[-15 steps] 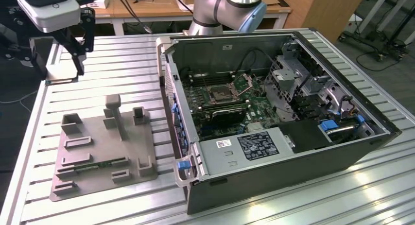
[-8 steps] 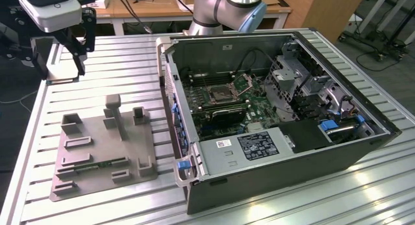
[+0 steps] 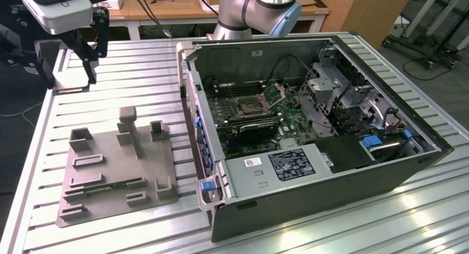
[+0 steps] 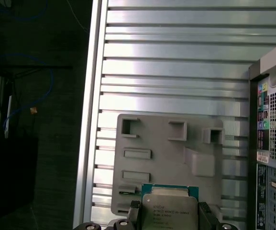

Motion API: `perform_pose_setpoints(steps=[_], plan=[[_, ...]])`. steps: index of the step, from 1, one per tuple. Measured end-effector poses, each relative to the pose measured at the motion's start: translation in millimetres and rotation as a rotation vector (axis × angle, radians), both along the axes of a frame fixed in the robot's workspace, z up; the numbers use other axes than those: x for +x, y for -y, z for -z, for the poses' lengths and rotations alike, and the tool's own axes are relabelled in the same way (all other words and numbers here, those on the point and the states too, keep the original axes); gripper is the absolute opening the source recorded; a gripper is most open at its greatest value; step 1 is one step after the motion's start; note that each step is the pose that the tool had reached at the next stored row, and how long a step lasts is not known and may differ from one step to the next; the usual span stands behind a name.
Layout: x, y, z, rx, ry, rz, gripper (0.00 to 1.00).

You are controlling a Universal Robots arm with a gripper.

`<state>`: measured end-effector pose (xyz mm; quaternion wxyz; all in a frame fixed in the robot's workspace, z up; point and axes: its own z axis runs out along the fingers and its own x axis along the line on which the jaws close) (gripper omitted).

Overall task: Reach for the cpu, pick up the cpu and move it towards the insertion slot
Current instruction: 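Pick up the cpu and move it towards the insertion slot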

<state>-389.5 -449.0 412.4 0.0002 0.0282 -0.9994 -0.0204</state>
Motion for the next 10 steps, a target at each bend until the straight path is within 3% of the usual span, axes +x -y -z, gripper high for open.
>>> perform_pose_setpoints(steps=[10], plan=[[6.4,0.0,0.0,0.0000,0.0000,0.000,0.55]])
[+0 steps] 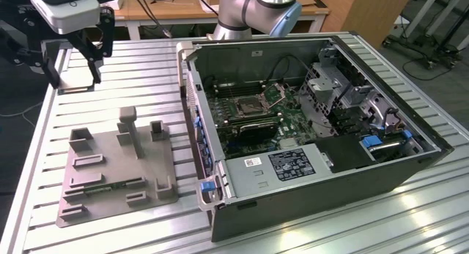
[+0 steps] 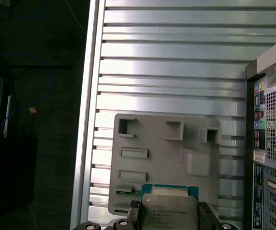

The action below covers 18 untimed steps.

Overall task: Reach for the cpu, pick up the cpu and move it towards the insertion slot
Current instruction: 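Pick up the cpu and move it towards the insertion slot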

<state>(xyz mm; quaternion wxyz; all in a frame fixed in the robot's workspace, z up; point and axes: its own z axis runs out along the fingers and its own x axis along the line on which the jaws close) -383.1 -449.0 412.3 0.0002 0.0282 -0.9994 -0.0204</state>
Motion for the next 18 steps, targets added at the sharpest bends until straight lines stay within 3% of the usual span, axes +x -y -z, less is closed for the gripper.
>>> perform_pose_setpoints(steps=[18], plan=[[12.3,0.0,0.1,0.0001,0.0001,0.000,0.55]])
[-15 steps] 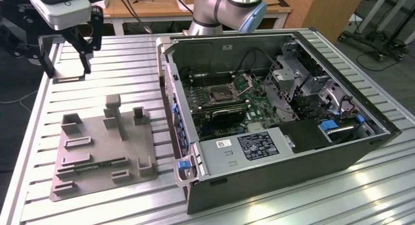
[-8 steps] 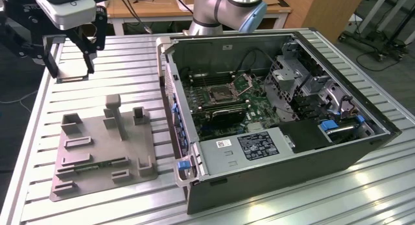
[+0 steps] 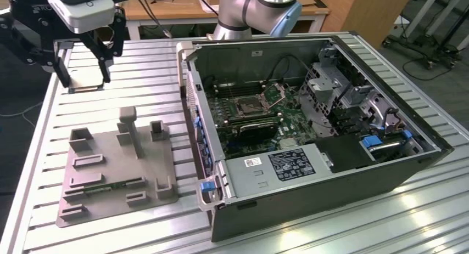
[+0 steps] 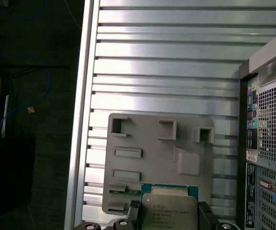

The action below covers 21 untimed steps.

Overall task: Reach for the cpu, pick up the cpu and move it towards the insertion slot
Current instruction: 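Pick up the cpu and move it towards the insertion slot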

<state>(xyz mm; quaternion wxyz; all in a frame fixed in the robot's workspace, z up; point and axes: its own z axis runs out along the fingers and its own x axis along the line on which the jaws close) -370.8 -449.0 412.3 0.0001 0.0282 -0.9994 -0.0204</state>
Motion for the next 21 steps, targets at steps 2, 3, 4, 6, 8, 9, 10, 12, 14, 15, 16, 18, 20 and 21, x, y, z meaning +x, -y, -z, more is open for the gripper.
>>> perform_pose_setpoints(steps=[2,3,4,6,8,9,10,12,14,15,16,18,20,21], plan=[[0.3,0.0,-0.1,-0.0001,-0.0001,0.000,0.55],[0.3,0.0,-0.1,-0.0001,-0.0001,0.000,0.55],[0.4,0.0,-0.1,-0.0001,-0.0001,0.000,0.55],[0.7,0.0,-0.1,-0.0001,-0.0001,0.000,0.55],[1.3,0.0,-0.1,0.0000,-0.0001,0.000,0.55],[1.7,0.0,-0.1,-0.0001,-0.0001,0.000,0.55],[2.1,0.0,-0.1,-0.0001,-0.0001,0.000,0.55],[3.3,0.0,-0.1,-0.0001,-0.0001,0.000,0.55],[4.4,0.0,-0.1,-0.0001,-0.0001,0.000,0.55],[5.1,0.0,-0.1,-0.0001,-0.0001,0.000,0.55],[5.9,0.0,0.0,0.0000,-0.0001,0.000,0.55],[7.3,0.0,0.0,0.0000,0.0000,0.000,0.55],[8.6,0.0,0.0,0.0000,0.0000,0.000,0.55],[9.2,0.0,0.0,0.0000,-0.0001,0.000,0.55]])
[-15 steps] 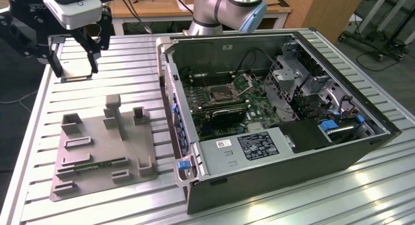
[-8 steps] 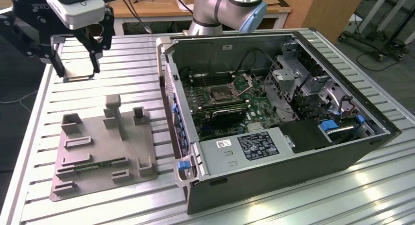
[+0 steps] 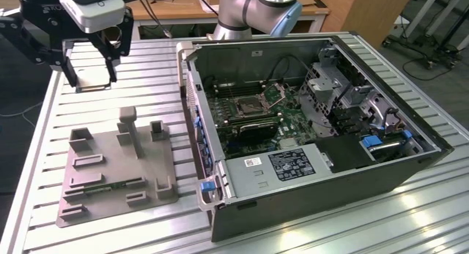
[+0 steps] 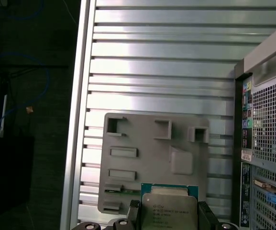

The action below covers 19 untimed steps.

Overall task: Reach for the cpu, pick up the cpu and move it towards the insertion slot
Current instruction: 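Pick up the cpu and move it towards the insertion slot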

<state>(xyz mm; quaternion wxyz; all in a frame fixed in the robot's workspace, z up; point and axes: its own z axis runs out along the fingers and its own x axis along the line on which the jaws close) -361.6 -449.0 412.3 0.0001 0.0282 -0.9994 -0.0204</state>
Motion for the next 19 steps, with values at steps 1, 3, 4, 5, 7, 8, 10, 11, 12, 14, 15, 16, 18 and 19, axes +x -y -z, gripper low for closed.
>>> perform_pose_setpoints(steps=[1,3,4,5,7,8,10,11,12,14,15,16,18,19], plan=[[0.6,0.0,0.0,0.0000,0.0000,0.000,0.55],[1.8,0.0,0.0,0.0000,0.0000,0.000,0.55],[2.4,0.0,0.0,0.0000,0.0000,0.000,0.55],[3.0,0.0,0.0,0.0000,0.0000,0.000,0.55],[4.2,0.0,0.0,-0.0001,0.0000,0.000,0.55],[4.7,0.0,0.0,-0.0001,0.0000,0.000,0.55],[5.8,0.0,0.0,0.0000,0.0000,0.000,0.55],[6.4,0.0,0.0,0.0000,0.0000,0.000,0.55],[6.9,0.0,0.0,0.0000,0.0000,0.000,0.55],[8.1,0.0,0.0,-0.0001,-0.0001,0.000,0.55],[8.7,0.0,0.0,0.0000,0.0000,0.000,0.55],[9.1,0.0,0.0,0.0000,0.0000,0.000,0.55],[10.1,0.0,0.0,0.0000,0.0000,0.000,0.55],[10.6,0.0,0.0,0.0000,0.0000,0.000,0.55]])
